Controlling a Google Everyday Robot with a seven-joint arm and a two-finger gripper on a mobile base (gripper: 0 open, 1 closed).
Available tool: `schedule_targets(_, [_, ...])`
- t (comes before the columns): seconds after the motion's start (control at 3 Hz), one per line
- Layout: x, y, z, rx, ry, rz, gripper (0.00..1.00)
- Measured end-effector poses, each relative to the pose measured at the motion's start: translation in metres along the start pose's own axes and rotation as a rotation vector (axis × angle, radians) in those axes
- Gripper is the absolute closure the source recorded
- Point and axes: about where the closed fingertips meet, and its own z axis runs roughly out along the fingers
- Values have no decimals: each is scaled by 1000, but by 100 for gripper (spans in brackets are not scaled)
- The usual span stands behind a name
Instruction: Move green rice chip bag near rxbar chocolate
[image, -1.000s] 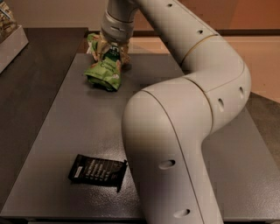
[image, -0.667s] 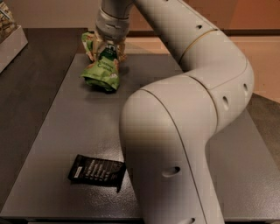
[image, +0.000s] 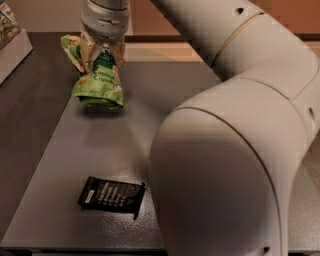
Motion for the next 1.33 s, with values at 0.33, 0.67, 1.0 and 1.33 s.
schedule_targets(0.33, [28, 24, -2, -30, 20, -19, 100])
schedule_targets(0.67, [61, 43, 3, -70, 47, 2, 100])
schedule_targets(1.0, [95, 55, 11, -98, 75, 57, 100])
schedule_targets(1.33, [124, 62, 18, -116, 107, 114, 100])
